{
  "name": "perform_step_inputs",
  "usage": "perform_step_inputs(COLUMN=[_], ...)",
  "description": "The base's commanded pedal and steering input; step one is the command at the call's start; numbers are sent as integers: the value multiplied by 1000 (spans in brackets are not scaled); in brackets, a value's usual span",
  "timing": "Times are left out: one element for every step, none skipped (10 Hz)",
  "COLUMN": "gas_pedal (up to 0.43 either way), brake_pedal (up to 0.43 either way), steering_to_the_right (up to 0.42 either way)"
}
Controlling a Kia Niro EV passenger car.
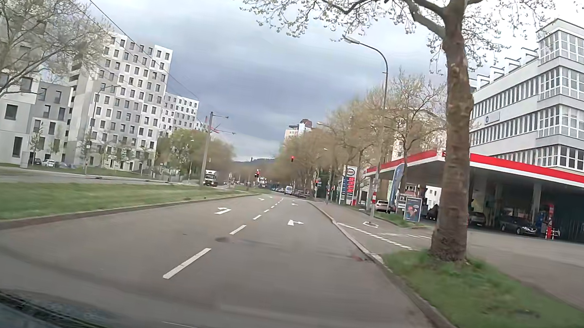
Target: Follow the waypoints while adhering to traffic rules and regulations
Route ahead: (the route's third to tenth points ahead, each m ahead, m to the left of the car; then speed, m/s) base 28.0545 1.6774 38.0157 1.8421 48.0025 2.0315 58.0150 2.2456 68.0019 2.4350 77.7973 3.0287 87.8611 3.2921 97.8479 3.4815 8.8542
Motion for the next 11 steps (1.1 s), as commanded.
perform_step_inputs(gas_pedal=[0,0,0,0,0,0,20,39,39,39,39], brake_pedal=[0,0,0,0,0,0,0,0,0,0,0], steering_to_the_right=[3,4,0,-6,-5,-2,-4,-5,-2,0,0])
